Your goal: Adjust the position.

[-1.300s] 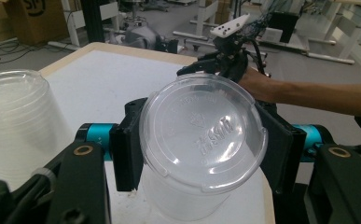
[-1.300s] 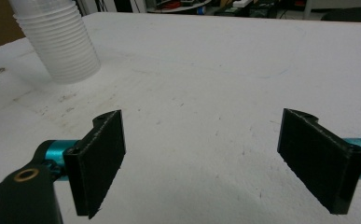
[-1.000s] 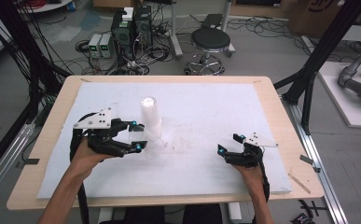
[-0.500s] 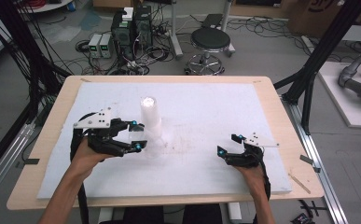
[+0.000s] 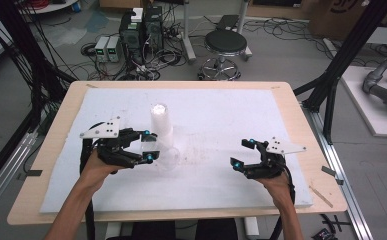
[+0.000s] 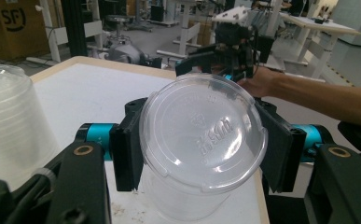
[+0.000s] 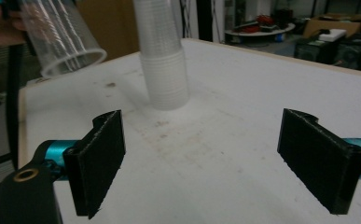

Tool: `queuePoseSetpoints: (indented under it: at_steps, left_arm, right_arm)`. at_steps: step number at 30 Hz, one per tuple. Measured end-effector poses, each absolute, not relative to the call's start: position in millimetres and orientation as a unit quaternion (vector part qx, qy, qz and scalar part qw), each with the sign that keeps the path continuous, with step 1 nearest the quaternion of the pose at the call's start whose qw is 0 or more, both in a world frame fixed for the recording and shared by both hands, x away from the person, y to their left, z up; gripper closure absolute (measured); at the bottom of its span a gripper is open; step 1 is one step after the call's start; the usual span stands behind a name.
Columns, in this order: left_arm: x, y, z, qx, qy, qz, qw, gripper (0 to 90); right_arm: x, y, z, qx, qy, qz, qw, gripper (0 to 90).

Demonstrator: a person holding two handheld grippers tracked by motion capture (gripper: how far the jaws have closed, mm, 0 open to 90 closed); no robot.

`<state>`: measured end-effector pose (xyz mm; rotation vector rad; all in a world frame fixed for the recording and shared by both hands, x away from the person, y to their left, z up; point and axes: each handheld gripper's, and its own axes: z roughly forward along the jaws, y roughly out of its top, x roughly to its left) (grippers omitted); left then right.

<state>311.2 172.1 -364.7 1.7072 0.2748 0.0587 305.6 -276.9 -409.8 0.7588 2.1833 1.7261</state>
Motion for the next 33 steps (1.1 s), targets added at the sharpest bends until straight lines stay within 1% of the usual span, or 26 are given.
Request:
queuePoseSetpoints:
  at_steps: [7, 15, 23, 33]
  left_arm:
    - [308.8, 156.4, -366.0, 0.757, 0.106, 0.013, 0.645, 40.9]
    - [309.1, 140.0, -369.9, 0.762, 0.092, 0.000, 0.641, 40.8]
    - [308.6, 130.5, -370.3, 0.762, 0.085, -0.008, 0.642, 40.8]
    - [308.1, 123.7, -371.0, 0.764, 0.078, -0.014, 0.641, 40.8]
  right_arm:
    - [305.5, -257.2, -389.1, 0.206, 0.756, 0.613, 0.102, 15.1]
    - [308.3, -224.3, -373.6, 0.137, 0.776, 0.613, 0.058, 15.1]
    - [312.3, -190.5, -368.5, 0.090, 0.787, 0.610, 0.030, 15.1]
    - [313.1, -165.2, -368.7, 0.068, 0.792, 0.607, 0.016, 15.1]
